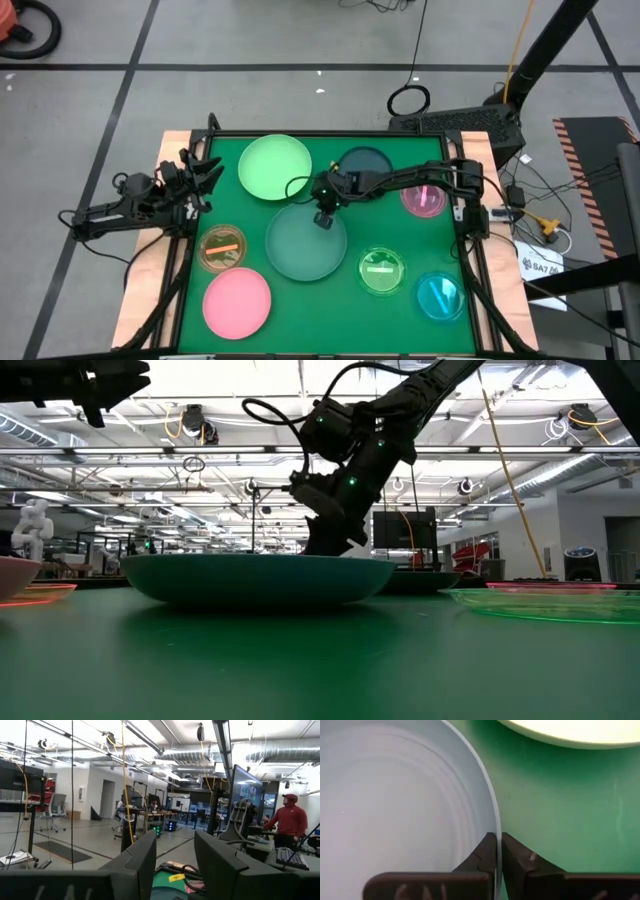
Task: Stack plastic plates
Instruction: Stack the dark green plate on top of the light green plate
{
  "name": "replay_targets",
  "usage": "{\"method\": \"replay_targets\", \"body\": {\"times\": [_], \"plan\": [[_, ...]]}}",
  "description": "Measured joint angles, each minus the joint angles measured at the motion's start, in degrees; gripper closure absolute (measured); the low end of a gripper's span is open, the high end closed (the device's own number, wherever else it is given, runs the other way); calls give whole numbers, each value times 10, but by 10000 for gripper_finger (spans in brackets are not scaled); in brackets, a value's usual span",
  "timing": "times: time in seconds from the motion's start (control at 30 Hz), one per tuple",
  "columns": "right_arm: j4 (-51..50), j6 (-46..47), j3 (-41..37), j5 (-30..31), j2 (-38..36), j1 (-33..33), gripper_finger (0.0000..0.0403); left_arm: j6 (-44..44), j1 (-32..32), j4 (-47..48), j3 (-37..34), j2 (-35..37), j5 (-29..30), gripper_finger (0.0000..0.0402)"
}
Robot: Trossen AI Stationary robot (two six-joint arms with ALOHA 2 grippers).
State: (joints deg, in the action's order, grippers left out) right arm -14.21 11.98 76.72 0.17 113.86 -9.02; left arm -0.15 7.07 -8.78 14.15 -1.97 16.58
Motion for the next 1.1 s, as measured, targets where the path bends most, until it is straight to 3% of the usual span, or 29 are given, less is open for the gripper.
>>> {"method": "replay_targets", "body": {"times": [0.2, 0.43, 0.73, 1.1], "plan": [[-6, 10, 0, -78, -14, -11, 399, -4, 0, 2, 0, 0, 0, 263], [-10, 7, 0, -123, -50, -29, 401, -4, 0, 4, 0, 0, 0, 263], [-33, 17, 77, -122, -69, -89, 401, -3, 0, 1, 0, 0, 0, 263], [-70, 89, 240, -91, 27, -179, 401, 20, 0, -9, 0, 0, 0, 263]]}}
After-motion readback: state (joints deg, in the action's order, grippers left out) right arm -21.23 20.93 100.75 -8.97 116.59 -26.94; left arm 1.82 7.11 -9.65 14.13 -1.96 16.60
